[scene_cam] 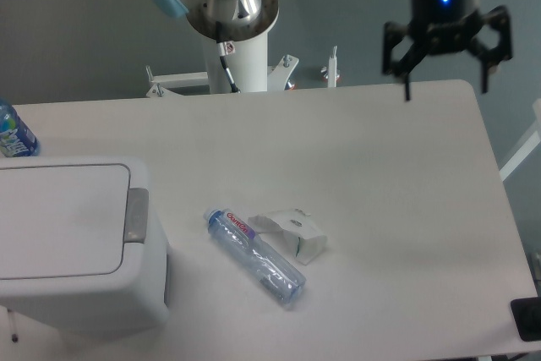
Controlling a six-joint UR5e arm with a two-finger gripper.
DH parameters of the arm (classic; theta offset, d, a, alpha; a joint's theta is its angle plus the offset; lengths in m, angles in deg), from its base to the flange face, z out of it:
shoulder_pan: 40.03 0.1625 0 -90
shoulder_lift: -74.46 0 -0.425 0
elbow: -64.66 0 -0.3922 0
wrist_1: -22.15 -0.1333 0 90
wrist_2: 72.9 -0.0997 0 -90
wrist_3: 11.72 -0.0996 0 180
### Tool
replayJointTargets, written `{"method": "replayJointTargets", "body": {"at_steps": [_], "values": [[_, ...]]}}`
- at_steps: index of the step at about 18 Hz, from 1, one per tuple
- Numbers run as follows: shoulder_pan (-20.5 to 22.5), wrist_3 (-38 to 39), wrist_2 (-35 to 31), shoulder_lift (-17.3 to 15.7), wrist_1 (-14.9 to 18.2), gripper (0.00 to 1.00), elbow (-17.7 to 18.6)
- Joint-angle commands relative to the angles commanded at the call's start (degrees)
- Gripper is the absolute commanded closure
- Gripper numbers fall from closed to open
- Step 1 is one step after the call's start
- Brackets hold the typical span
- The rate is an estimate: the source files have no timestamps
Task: Open the trash can
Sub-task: 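Move the gripper down toward the hinged lid of the white trash bin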
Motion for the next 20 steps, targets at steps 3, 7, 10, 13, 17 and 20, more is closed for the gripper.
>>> {"method": "replayJointTargets", "body": {"at_steps": [3, 7, 10, 13, 17, 20], "values": [[-4.0, 8.9, 1.2, 0.2, 0.1, 0.0, 0.1], [-7.0, 23.0, 9.2, 0.5, 0.0, 0.0, 0.4], [-9.0, 24.8, 14.2, 1.8, 0.1, 0.0, 0.7], [-11.6, 25.6, 14.2, 3.4, -0.1, 0.0, 0.7], [-13.8, 27.0, 14.8, 4.8, -0.1, 0.0, 0.7], [-14.0, 28.1, 16.8, 5.2, -0.1, 0.0, 1.6]]}}
